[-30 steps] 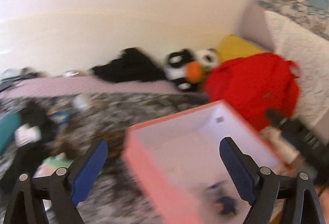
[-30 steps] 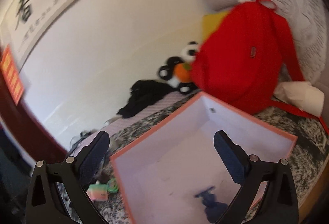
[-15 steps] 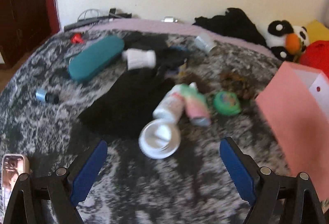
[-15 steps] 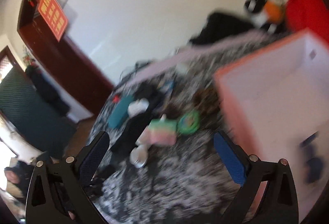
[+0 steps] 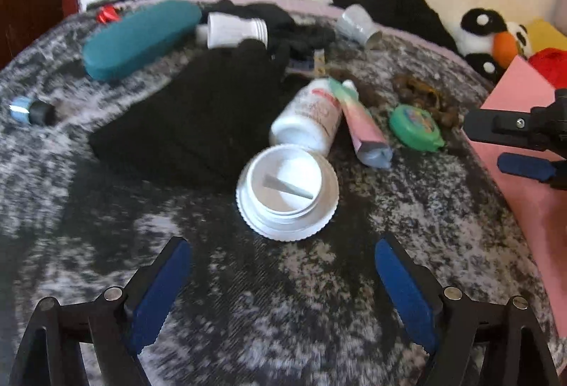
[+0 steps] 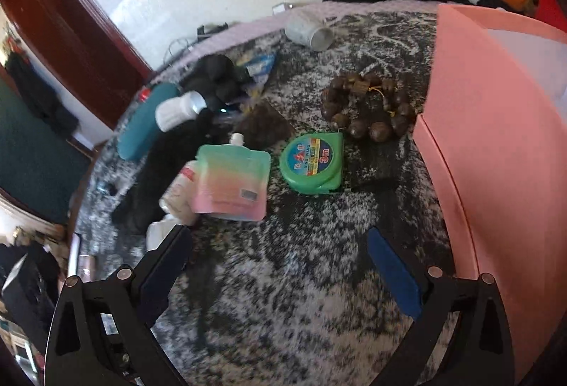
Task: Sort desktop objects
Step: 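Move both open grippers back over the cluttered table, then grasp the white round lid with the left gripper while the right grasps the green tape measure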
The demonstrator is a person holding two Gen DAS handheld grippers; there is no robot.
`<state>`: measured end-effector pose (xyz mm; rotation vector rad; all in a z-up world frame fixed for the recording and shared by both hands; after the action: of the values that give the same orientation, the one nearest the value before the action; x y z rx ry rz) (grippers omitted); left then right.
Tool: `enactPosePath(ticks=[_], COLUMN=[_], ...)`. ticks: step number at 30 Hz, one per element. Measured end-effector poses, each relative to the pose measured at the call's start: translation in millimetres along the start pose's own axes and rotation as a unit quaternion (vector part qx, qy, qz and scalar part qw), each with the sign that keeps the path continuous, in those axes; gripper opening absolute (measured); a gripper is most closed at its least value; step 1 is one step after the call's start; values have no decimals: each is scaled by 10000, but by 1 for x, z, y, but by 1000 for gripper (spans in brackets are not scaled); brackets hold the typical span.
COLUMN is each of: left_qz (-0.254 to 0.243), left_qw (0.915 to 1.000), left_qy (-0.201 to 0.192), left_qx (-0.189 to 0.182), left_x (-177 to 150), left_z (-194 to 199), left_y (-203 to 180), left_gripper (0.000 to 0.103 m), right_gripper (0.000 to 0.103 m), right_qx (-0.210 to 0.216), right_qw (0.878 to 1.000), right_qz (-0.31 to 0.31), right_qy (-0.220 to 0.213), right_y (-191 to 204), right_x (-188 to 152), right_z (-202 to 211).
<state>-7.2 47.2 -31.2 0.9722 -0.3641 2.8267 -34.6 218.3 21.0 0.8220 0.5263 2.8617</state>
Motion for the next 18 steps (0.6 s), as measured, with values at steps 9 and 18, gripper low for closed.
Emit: enactPosePath(ticks=[9,18], left_qz=[-18,-179], left_qw=[10000,9997], left_qy=[-5,18], left_qx=[1,169], left_x=[17,31], left_z=[-38,-54], left_y=[-6,-6], left_gripper=[89,90], right_gripper=[97,88], right_qx=[-616,-1075], right_qw=[9956,9905], right_qz=[657,836], right_qy=[249,-173], right_y=[-6,-21], right_x=[-2,20], right_z=[-50,-71])
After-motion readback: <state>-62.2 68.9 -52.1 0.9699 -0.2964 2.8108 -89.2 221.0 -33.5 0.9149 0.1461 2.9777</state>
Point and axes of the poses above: each gripper's, at about its wrist camera, not at the fingertips, and z roughly against the way its jaws point, y to its left, x to its top, the point moved 8 cm from there along -z, roughly the way its jaws point, and after that the axes turned 1 degree about x, right-handed, at the moved point
